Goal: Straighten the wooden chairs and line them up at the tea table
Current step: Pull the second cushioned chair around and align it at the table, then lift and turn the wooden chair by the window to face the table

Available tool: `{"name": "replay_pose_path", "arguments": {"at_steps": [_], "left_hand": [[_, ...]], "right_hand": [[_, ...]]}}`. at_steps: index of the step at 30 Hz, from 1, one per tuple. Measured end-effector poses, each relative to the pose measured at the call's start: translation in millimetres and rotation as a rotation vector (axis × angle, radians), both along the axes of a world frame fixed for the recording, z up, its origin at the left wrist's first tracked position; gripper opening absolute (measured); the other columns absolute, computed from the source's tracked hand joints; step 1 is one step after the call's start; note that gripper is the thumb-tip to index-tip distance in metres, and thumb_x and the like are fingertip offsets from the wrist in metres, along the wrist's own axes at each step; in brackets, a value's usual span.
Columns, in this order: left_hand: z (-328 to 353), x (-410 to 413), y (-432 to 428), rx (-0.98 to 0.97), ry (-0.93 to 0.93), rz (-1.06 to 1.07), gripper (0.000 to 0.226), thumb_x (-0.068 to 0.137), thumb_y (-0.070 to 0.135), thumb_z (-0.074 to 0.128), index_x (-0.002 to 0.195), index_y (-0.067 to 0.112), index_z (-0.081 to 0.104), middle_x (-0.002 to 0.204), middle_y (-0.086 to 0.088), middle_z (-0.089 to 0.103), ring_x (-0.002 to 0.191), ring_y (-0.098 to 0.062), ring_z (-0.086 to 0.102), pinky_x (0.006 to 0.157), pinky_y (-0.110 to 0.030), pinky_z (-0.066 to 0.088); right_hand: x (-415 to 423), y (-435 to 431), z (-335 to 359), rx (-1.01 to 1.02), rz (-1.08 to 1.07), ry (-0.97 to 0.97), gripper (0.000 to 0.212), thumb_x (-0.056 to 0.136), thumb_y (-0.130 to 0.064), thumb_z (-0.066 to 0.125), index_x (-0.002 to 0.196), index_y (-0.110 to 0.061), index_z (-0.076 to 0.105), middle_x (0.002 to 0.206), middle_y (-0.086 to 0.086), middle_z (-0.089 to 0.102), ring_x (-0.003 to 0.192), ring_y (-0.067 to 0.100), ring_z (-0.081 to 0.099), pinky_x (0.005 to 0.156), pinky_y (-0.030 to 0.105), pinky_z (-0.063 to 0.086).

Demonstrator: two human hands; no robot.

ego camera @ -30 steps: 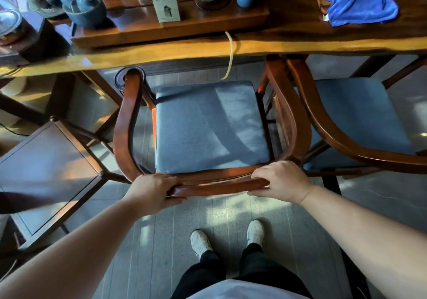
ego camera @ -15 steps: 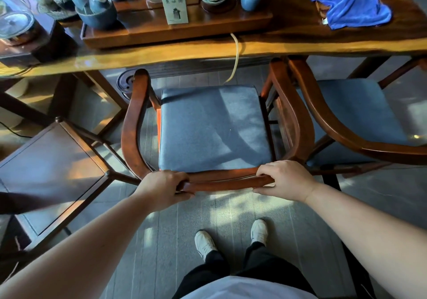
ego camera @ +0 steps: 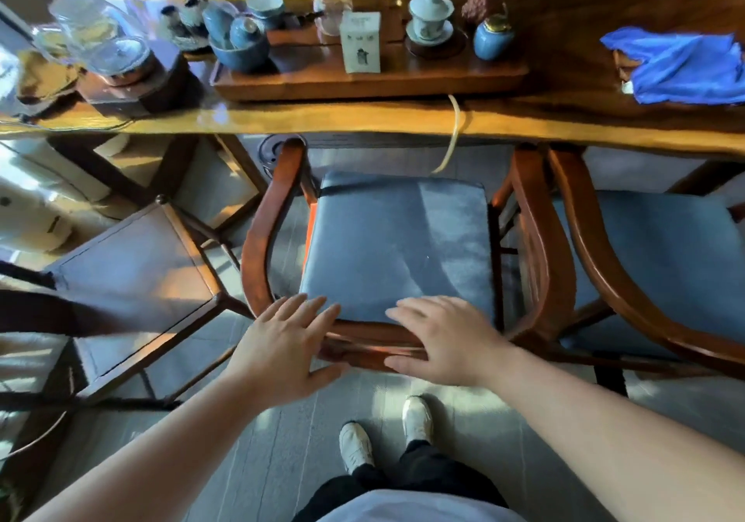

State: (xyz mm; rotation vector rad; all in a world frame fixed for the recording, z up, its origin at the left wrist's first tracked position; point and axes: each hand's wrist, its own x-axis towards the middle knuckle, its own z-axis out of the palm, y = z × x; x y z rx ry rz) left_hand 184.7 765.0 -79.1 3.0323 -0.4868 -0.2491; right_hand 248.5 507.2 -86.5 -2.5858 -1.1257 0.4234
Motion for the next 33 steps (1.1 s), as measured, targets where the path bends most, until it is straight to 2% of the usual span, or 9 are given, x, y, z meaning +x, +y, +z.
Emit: {"name": "replay_pose_path", "arguments": {"at_steps": [3,6,8,10,13,17,23,27,33], "left_hand": [[16,-7,10,0.079,-0.015,0.066,0.079,0.081,0.07,0.045,0.139,0.018,0.045,0.135,-0.009,0.056,0.125,-0.033,0.048,0.104,-0.049,0.04],[35,-14,27,0.135,-0.034,0.191,0.079,0.077,0.069,0.052,0.136,0.017,0.049,0.132,-0.008,0.058,0.122,-0.032,0.051,0.102,-0.048,0.042],[45,-23,42,0.163,-0.053,0.269,0.076,0.076,0.066,0.053,0.134,0.016,0.052,0.13,-0.009,0.06,0.121,-0.031,0.053,0.103,-0.044,0.039],[53,-32,58,0.168,-0.066,0.335,0.073,0.078,0.064,0.05,0.131,0.015,0.054,0.129,-0.009,0.06,0.12,-0.031,0.054,0.104,-0.043,0.037],[61,-52,88,0.175,-0.099,0.439,0.068,0.079,0.06,0.047,0.125,0.011,0.059,0.126,-0.011,0.062,0.116,-0.032,0.056,0.099,-0.042,0.034],[63,-83,144,0.203,-0.09,0.55,0.067,0.078,0.057,0.05,0.125,0.01,0.059,0.124,-0.012,0.063,0.113,-0.034,0.057,0.095,-0.046,0.047],[60,-118,236,0.201,-0.17,0.676,0.064,0.079,0.055,0.048,0.12,0.009,0.062,0.118,-0.013,0.066,0.11,-0.033,0.059,0.097,-0.039,0.034],[65,-144,297,0.157,-0.206,0.853,0.064,0.078,0.055,0.046,0.122,0.011,0.062,0.12,-0.011,0.065,0.112,-0.033,0.058,0.093,-0.045,0.048],[65,-186,379,0.148,-0.222,1.092,0.066,0.08,0.055,0.05,0.126,0.009,0.059,0.123,-0.013,0.064,0.115,-0.031,0.056,0.092,-0.044,0.049]], "right_hand": [[10,24,1,0.013,0.007,-0.062,0.071,0.08,-0.068,0.04,0.125,-0.017,0.059,0.123,0.011,0.064,0.107,0.032,0.063,0.089,0.045,0.051],[28,52,14,-0.039,0.07,-0.077,0.078,0.078,-0.07,0.037,0.136,-0.019,0.049,0.139,0.016,0.053,0.123,0.035,0.053,0.101,0.05,0.042],[39,75,24,-0.058,0.119,-0.117,0.079,0.077,-0.069,0.041,0.138,-0.02,0.047,0.142,0.017,0.05,0.126,0.035,0.05,0.104,0.051,0.04],[45,99,30,-0.07,0.165,-0.15,0.075,0.074,-0.068,0.047,0.131,-0.02,0.054,0.133,0.016,0.058,0.116,0.033,0.058,0.097,0.05,0.047],[48,138,34,-0.054,0.234,-0.139,0.072,0.071,-0.067,0.046,0.123,-0.019,0.06,0.123,0.015,0.064,0.108,0.031,0.063,0.089,0.048,0.053],[42,202,47,-0.04,0.327,-0.166,0.071,0.071,-0.066,0.044,0.122,-0.019,0.061,0.122,0.016,0.065,0.105,0.032,0.064,0.088,0.046,0.054],[26,303,59,-0.065,0.403,-0.186,0.071,0.071,-0.065,0.044,0.123,-0.018,0.059,0.12,0.016,0.065,0.104,0.03,0.064,0.085,0.046,0.055],[13,369,59,-0.095,0.438,-0.176,0.07,0.074,-0.066,0.045,0.122,-0.017,0.06,0.12,0.015,0.065,0.103,0.03,0.065,0.083,0.044,0.057],[-13,472,58,-0.068,0.523,-0.185,0.072,0.078,-0.066,0.039,0.129,-0.018,0.056,0.129,0.016,0.06,0.108,0.031,0.063,0.087,0.045,0.054]]}}
